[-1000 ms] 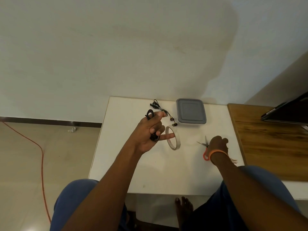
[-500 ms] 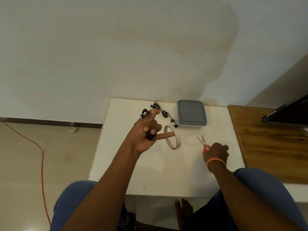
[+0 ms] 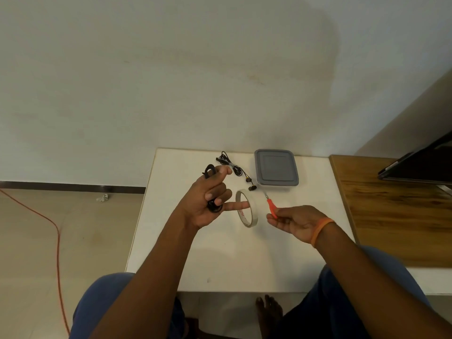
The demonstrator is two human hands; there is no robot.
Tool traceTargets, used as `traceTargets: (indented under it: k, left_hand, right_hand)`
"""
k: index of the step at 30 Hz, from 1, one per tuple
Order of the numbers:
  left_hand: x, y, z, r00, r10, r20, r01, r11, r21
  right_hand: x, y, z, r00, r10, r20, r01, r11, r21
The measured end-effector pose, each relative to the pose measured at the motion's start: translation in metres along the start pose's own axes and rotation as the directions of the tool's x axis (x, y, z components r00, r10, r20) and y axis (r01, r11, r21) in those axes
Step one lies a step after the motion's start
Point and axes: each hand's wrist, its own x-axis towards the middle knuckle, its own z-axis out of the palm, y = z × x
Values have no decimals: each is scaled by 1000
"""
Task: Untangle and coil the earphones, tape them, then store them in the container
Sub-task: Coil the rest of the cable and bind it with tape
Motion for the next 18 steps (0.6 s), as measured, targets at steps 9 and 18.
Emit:
traceTargets:
  k: [9, 18]
  left_hand:
    - [-3, 2, 6, 997, -77, 0, 71, 926, 371]
    - [0, -4, 5, 993, -109, -36, 114, 880, 462]
  right_hand:
    - [-20, -31, -23, 881, -462, 100, 402, 620, -674]
    - [-20, -37, -27, 823, -536, 190, 302, 129, -944]
